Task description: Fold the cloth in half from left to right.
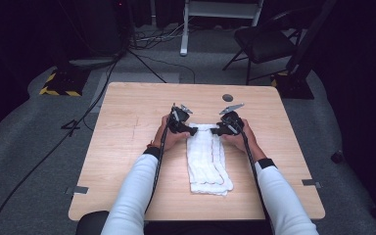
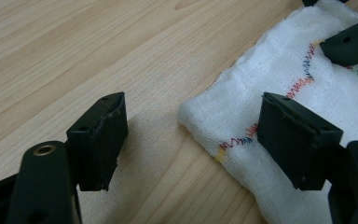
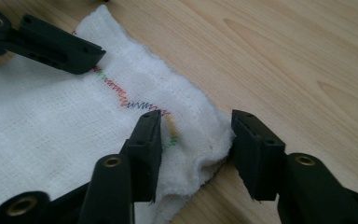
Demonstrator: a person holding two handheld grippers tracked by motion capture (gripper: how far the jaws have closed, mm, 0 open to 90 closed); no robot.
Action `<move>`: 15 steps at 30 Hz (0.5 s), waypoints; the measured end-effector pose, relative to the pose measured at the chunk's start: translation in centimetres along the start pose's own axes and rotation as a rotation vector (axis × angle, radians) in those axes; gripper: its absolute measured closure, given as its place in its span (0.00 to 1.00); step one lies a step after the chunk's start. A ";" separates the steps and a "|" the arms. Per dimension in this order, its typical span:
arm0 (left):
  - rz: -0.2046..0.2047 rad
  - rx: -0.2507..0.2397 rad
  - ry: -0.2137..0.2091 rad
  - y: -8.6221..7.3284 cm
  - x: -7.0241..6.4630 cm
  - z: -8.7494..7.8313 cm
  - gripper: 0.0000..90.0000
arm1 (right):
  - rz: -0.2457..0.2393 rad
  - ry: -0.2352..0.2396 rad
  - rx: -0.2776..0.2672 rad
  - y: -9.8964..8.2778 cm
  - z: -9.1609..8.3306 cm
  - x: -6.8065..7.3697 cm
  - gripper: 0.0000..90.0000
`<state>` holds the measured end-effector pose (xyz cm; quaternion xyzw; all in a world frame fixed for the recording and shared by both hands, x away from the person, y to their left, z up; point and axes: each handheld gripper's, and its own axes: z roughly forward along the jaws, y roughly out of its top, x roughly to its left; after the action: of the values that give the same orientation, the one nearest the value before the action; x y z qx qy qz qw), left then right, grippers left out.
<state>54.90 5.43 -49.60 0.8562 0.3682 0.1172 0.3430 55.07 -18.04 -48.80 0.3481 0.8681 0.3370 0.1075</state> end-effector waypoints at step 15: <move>0.062 0.006 -0.086 0.8 -0.2 0.0 0.88 | -0.039 -0.027 -0.014 0.2 -0.1 0.6 0.90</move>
<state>55.15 4.89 -49.08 0.8723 0.3268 0.0898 0.3523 54.69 -17.56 -48.54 0.3349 0.8709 0.3360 0.1280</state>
